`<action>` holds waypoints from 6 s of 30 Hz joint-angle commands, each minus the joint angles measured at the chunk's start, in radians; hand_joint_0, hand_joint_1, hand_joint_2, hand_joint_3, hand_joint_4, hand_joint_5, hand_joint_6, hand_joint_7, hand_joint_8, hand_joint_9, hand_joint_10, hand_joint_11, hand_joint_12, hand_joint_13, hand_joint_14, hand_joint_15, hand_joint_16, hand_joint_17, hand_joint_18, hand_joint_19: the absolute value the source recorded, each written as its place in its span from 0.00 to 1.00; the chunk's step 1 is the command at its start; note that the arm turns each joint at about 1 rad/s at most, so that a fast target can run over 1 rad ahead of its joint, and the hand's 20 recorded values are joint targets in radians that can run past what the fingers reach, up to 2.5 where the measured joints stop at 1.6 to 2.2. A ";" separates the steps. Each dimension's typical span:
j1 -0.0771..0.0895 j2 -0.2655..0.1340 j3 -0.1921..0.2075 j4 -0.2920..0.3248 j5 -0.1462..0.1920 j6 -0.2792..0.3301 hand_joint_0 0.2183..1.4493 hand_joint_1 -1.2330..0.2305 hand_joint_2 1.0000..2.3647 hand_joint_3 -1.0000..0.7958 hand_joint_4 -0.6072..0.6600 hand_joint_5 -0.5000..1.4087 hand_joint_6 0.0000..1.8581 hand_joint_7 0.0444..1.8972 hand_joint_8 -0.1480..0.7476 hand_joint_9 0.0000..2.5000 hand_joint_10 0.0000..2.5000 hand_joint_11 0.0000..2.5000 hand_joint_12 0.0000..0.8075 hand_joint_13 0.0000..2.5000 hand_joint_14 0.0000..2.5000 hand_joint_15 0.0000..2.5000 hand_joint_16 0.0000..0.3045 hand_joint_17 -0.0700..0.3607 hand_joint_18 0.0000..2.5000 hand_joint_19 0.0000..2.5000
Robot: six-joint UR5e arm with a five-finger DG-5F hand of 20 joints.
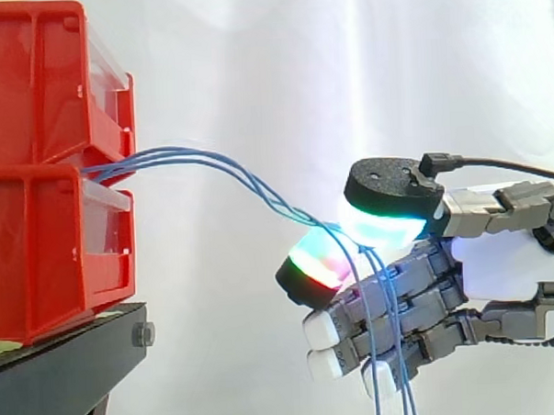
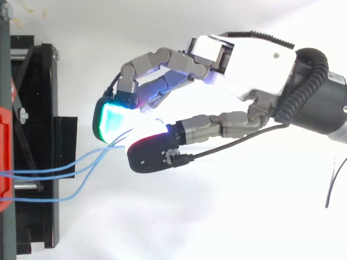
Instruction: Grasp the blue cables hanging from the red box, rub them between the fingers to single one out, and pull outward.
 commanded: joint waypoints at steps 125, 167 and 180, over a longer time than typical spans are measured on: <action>0.003 0.003 0.000 -0.236 0.110 0.114 0.30 0.31 0.00 0.58 0.50 0.22 0.42 0.61 0.45 0.36 0.00 0.09 0.48 0.26 0.00 0.07 0.17 0.44 0.32 0.14; 0.019 0.064 -0.147 -0.092 0.061 0.159 0.30 0.31 0.00 0.57 0.50 0.22 0.43 0.60 0.47 0.36 0.00 0.09 0.48 0.27 0.00 0.07 0.17 0.44 0.32 0.14; 0.019 0.064 -0.147 -0.095 0.061 0.159 0.30 0.31 0.00 0.57 0.50 0.22 0.43 0.60 0.47 0.36 0.00 0.09 0.48 0.27 0.00 0.07 0.17 0.44 0.32 0.14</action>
